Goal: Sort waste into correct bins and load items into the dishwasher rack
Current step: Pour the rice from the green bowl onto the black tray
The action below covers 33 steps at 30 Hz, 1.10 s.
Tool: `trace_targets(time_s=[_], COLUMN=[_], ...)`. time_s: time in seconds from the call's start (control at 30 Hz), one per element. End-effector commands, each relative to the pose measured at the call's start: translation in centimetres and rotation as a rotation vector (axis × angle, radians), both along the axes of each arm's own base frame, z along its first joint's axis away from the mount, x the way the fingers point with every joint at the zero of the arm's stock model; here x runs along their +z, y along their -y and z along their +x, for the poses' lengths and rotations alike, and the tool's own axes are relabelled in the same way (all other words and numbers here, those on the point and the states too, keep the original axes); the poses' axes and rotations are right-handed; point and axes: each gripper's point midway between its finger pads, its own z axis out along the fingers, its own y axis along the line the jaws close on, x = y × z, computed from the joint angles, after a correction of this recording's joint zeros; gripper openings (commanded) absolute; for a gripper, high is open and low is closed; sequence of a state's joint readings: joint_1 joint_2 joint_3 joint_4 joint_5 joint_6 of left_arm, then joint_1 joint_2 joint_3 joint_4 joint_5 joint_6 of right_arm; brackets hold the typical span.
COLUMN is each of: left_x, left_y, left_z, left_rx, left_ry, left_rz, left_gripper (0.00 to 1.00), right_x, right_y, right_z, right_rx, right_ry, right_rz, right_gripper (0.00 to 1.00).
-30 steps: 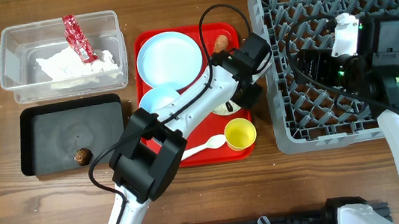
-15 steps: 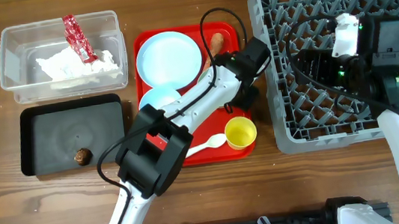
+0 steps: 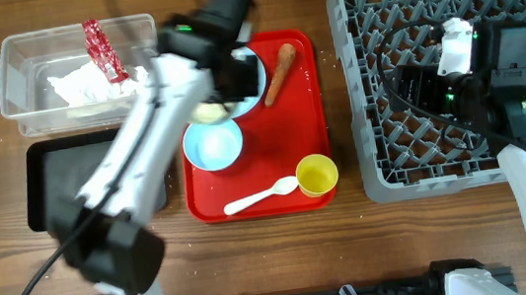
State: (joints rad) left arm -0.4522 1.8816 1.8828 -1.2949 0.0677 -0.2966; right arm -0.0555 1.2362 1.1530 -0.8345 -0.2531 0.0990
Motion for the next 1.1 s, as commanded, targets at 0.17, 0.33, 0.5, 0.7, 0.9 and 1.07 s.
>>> trace_targets(time_s=[0.17,0.33,0.5,0.7,0.9,1.07], left_x=[1.2,-2.5,-4.6,-5.9,-4.5,-1.9], left_y=[-19.1,-17.7,-18.4,-24.4,-27.3,-27.2], left_z=[-3.3,-3.9,-3.8,-3.5,-3.7,-3.7], left_rx=[0.545,0.369,0.326,0.475,0.499,0.526], left_ry=[-0.200,-0.268,-0.177,0.107,0.306,0.309], left_rz=[-0.010,-0.343,-0.677,-1.010,-1.164,-1.343], left_gripper=[0.04,0.04,0.04,0.04,0.04,0.04], right_x=[0.5,0.5,0.5,0.5,0.2,0.1], right_y=[0.2,0.2,0.2,0.2,0.1,0.1], right_z=[0.3,0.4,0.4,0.4,0.0,-0.1], right_rx=[0.010,0.010,0.010,0.010,0.010,0.010], right_ry=[0.016,0.019,0.019,0.019,-0.005,-0.008], right_rz=[-0.026,-0.027,-0.027,-0.026,-0.024,-0.025], right_gripper=[1.00,1.00,1.00,1.00,1.00,1.00])
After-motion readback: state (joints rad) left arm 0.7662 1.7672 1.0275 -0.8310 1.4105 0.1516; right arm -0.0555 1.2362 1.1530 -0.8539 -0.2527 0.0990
